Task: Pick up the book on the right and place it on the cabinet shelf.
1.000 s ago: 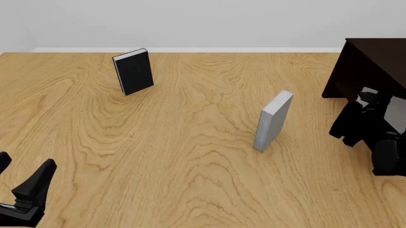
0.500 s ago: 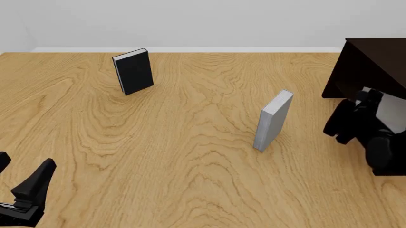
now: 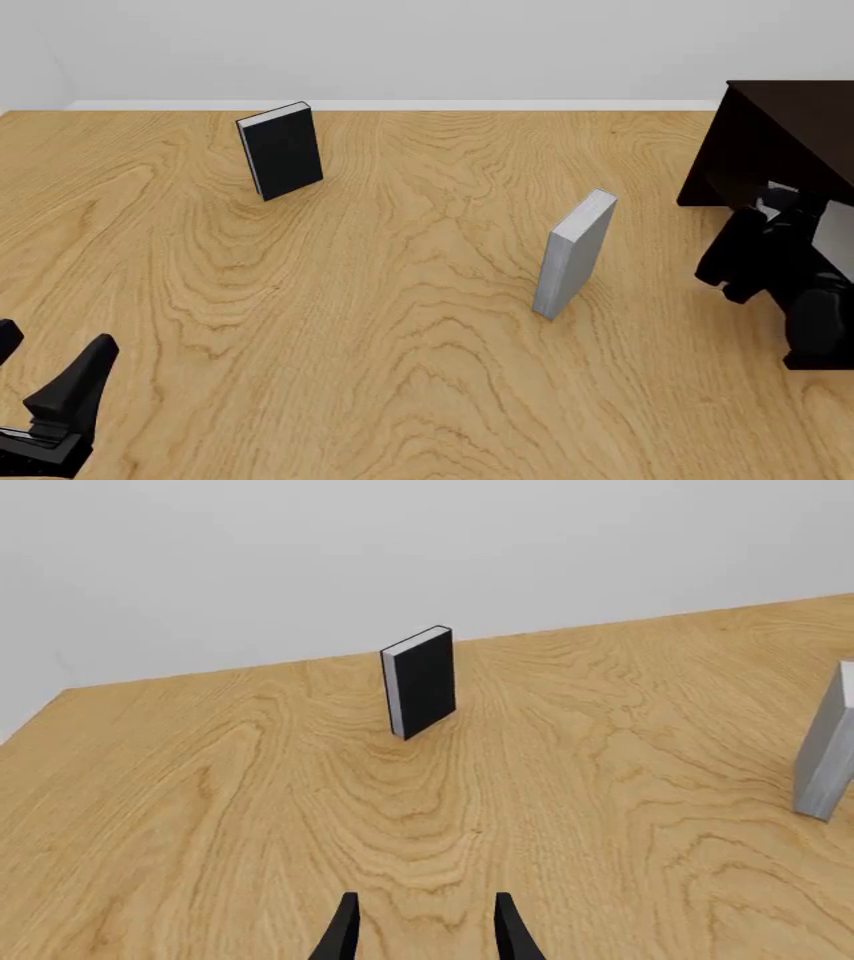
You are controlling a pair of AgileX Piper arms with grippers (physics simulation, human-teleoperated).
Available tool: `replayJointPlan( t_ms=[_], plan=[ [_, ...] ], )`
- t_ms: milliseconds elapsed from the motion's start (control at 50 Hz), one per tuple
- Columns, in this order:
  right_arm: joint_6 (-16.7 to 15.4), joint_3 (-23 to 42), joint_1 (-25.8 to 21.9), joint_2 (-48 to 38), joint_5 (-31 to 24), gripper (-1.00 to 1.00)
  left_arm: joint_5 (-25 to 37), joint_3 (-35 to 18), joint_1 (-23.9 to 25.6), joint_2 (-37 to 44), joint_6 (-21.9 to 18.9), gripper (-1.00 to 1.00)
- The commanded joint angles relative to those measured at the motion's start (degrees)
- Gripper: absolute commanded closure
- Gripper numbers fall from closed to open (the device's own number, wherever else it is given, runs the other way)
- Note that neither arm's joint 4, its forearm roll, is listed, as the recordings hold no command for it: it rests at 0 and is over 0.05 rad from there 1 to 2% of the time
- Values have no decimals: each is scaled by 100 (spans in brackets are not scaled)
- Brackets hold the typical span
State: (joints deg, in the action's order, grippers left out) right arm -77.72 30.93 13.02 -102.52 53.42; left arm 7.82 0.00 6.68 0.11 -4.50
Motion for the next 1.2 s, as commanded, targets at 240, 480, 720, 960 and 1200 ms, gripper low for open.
replayJointPlan(
  t_ms=[240, 480, 720, 960, 1200],
  plan=[
    [38, -109, 276, 297, 39, -100, 13, 0, 24, 0, 3, -100],
    [66, -282, 340, 429, 101, -100, 9, 0, 35, 1, 3, -100],
    [178, -535, 407, 513, 272, -100, -15, 0, 47, 2, 5, -100],
    [285, -777, 471, 588, 453, -100, -20, 0, 64, 0, 13, -100],
    [413, -907, 561, 589, 514, -100, -40, 0, 50, 0, 8, -100]
  ],
)
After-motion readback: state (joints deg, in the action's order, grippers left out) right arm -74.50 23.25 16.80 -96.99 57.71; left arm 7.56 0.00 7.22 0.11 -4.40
